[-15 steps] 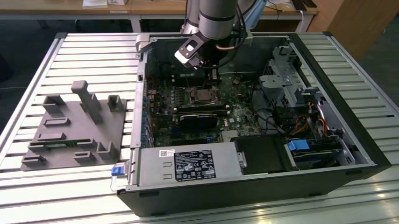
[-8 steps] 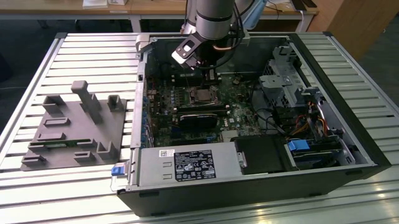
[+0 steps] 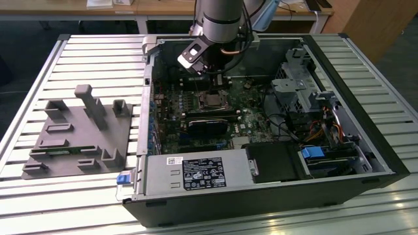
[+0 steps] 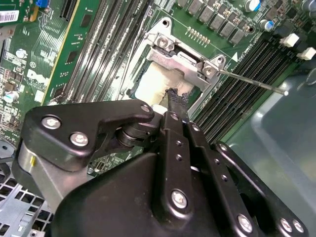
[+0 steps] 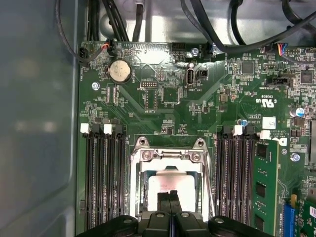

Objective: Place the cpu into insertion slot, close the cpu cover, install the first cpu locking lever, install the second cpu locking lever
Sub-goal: 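Close the cpu cover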

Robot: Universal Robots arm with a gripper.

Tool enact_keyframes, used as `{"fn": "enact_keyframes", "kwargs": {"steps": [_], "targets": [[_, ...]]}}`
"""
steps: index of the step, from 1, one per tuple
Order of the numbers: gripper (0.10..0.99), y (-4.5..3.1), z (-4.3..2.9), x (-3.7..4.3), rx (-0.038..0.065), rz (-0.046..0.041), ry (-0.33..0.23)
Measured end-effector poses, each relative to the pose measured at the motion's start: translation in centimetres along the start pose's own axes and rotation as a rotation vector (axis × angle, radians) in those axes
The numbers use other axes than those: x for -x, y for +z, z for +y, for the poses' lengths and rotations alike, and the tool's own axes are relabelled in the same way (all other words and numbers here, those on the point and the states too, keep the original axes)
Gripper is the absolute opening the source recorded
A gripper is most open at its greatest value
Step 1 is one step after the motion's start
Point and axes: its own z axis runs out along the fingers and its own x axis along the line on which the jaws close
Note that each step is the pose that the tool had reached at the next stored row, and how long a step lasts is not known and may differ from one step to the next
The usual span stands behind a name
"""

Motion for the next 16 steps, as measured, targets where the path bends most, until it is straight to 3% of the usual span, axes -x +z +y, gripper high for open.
{"fn": "enact_keyframes", "kwargs": {"steps": [16], "targets": [[0.106, 0.26, -1.04, 0.02, 0.0, 0.0, 0.0]]}}
